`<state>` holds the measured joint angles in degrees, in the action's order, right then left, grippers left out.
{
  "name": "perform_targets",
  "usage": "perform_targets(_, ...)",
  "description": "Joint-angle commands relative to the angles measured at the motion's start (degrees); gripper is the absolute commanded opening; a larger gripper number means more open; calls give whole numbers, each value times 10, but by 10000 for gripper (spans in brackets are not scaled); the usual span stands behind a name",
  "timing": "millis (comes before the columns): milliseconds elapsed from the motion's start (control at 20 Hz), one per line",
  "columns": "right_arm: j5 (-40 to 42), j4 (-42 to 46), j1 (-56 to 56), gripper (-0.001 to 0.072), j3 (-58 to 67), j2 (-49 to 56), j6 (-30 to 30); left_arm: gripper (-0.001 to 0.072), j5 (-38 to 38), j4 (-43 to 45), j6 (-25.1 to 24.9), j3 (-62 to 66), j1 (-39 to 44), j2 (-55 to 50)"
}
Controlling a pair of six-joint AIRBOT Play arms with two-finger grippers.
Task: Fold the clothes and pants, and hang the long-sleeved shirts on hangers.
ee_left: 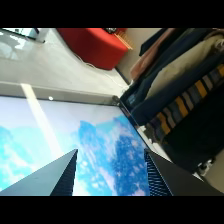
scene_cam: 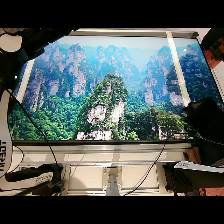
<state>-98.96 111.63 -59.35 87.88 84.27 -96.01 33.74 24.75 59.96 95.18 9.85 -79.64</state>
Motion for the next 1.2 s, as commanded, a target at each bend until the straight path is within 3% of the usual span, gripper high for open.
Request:
perform_targets(0,-26,22,-4,42,0,-2,-7,482,-14,1,0,1,0,0)
perform_targets(50,-29,23,-4,166,1,-3,-8,482,-14,1,0,1,0,0)
perform_targets(100,-41,23,-4,432,3,-4,-11,483,-14,1,0,0,0,-1)
perform_targets(150,-51,25,-3,551,11,-5,-20,482,-14,1,0,0,0,-1)
perform_targets(350,-57,3,2,554,124,-5,-39,482,-14,1,0,0,0,-1)
perform_targets(450,-28,-95,12,554,204,-5,-45,483,-14,1,0,0,0,-1)
perform_targets(600,28,-313,47,511,283,-5,-45,482,-14,1,0,0,0,-1)
perform_targets(700,61,-438,95,152,293,-5,-31,483,-14,1,0,0,0,-1)
perform_targets(750,73,-474,124,64,293,-3,-24,483,-14,1,0,0,0,-1)
perform_targets(900,89,-521,229,30,291,10,2,482,-14,1,0,0,0,-1)
perform_targets(1050,107,-635,318,30,286,35,12,482,-14,1,0,0,0,-1)
perform_targets(1150,117,-645,376,31,286,49,12,483,-14,1,0,0,0,-1)
